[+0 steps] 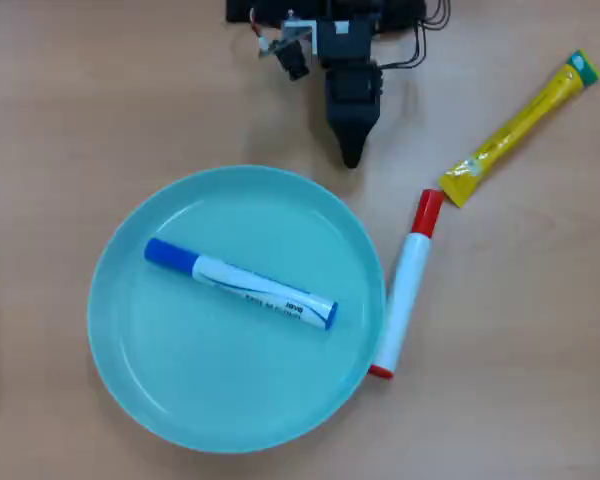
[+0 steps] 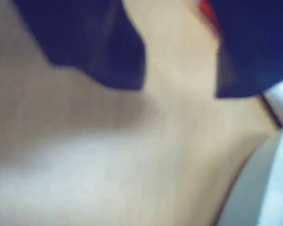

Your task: Pick up the blue pen, then put it in the green bowl

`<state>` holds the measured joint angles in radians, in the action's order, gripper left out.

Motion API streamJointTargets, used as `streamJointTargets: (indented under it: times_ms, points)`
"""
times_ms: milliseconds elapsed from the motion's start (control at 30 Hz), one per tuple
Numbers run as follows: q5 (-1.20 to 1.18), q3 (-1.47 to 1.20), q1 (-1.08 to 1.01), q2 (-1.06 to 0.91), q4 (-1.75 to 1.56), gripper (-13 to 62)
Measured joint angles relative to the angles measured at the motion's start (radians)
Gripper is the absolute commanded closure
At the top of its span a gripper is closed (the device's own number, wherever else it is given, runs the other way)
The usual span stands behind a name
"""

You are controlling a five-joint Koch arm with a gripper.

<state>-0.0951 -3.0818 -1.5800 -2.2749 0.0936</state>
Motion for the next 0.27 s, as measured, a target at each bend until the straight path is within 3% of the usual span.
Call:
streamJointTargets:
  times_ms: [267]
  points:
    - [0.0,0.0,0.0,0.0,0.0,44.6]
